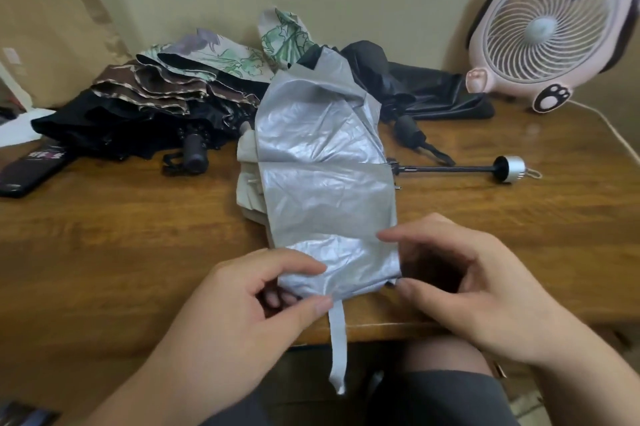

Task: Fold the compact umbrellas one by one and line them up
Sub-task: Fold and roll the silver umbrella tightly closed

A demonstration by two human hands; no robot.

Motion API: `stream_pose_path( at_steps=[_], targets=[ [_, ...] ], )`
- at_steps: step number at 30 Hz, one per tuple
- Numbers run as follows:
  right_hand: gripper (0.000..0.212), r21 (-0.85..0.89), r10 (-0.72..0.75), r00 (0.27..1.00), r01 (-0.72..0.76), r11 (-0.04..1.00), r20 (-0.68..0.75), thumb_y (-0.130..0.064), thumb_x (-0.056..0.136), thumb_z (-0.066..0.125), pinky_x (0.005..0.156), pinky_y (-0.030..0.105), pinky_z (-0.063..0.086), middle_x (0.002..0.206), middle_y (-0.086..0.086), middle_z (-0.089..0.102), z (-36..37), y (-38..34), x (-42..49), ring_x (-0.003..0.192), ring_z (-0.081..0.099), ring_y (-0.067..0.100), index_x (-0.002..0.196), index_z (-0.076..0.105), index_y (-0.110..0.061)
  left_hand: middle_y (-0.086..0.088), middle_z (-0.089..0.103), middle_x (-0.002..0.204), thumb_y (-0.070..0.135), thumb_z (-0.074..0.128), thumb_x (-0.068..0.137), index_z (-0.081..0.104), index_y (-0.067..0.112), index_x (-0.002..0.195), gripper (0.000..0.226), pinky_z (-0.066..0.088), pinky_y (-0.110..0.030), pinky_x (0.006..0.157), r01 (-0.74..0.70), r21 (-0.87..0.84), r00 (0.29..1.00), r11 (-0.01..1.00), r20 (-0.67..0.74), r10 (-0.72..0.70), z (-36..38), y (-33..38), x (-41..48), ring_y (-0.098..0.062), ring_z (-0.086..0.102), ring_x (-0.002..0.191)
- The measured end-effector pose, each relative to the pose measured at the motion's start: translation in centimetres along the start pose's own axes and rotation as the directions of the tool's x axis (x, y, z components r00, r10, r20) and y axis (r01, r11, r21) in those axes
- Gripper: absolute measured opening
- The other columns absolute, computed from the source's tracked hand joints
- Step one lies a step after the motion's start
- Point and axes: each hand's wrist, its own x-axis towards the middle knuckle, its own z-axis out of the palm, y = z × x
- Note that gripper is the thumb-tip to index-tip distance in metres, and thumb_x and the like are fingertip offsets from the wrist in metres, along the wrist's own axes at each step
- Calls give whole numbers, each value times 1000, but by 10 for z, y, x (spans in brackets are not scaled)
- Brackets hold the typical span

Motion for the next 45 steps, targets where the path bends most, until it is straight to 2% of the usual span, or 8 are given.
stream_pose_path(
  at_steps=[4, 7, 10, 12, 18, 25, 34, 45],
  targets=[
    [28, 84, 90, 985, -78, 993, -149, -16, 81, 84, 72, 25, 50, 83, -2, 70, 15, -3, 2, 76, 65, 15, 102, 78, -34, 38, 59, 94, 79, 59, 63, 70, 55, 101, 46, 48, -15, 70, -65, 224, 996, 972, 69, 51, -4, -2, -2, 11, 58, 85],
    [29, 203, 166, 971, -131, 970, -169, -4, 81, 80, 68, 24, 51, 78, 2, 69, 13, -5, 2, 71, 63, 19, 99, 79, -27, 25, 57, 79, 75, 54, 87, 72, 42, 90, 38, 39, -16, 62, -297, 506, 942, 810, 17, 335, -6, -3, 4, 4, 54, 78],
    [30, 258, 216, 964, -172, 951, -153, 1, 82, 78, 69, 25, 52, 79, 7, 69, 6, -7, 2, 72, 63, 22, 101, 78, -22, 17, 57, 115, 64, 60, 88, 73, 32, 102, 37, 41, -34, 98, -550, 535, 811, 641, 160, 563, -4, 5, 27, -8, 52, 114],
    [29, 249, 236, 960, -193, 949, -154, 3, 83, 77, 68, 24, 52, 79, 8, 68, 7, -9, 3, 72, 62, 18, 102, 77, -18, 21, 49, 143, 73, 56, 88, 64, 39, 124, 50, 23, -35, 118, -628, 506, 778, 592, 392, 491, -4, 16, 47, -6, 37, 141],
    [48, 302, 472, 868, -413, 859, -156, 4, 80, 79, 58, 28, 53, 87, 5, 74, 1, -13, -7, 70, 66, 19, 114, 65, -27, 34, 43, 135, 65, 61, 89, 36, 51, 143, 61, 38, -15, 102, -635, 487, 749, 599, 578, 323, -8, 19, 69, 13, 42, 121],
    [83, 2, 299, 949, -300, 954, -102, -9, 73, 89, 74, 24, 53, 108, -10, 72, 13, -24, -4, 86, 66, 14, 137, 52, -46, 35, 51, 135, 62, 60, 91, 53, 49, 135, 46, 45, -28, 107, -539, 284, 803, 793, 458, 382, -4, -9, 79, 10, 49, 126],
    [55, 144, 273, 955, -255, 956, -114, 3, 82, 79, 70, 23, 55, 80, 7, 73, 18, -20, 11, 71, 68, 17, 127, 64, -24, 16, 64, 132, 46, 71, 87, 71, 25, 124, 42, 15, -30, 128, -662, 336, 747, 670, 371, 552, 6, -19, 67, 3, 51, 131],
    [32, 36, 324, 945, -322, 946, -43, 2, 85, 75, 63, 20, 51, 76, -2, 70, 4, -13, 1, 66, 62, 9, 102, 74, -26, 20, 61, 133, 62, 58, 94, 76, 34, 115, 39, 22, -46, 127, -706, 347, 706, 617, 419, 572, 5, -26, 66, 5, 53, 129]
  ],
)
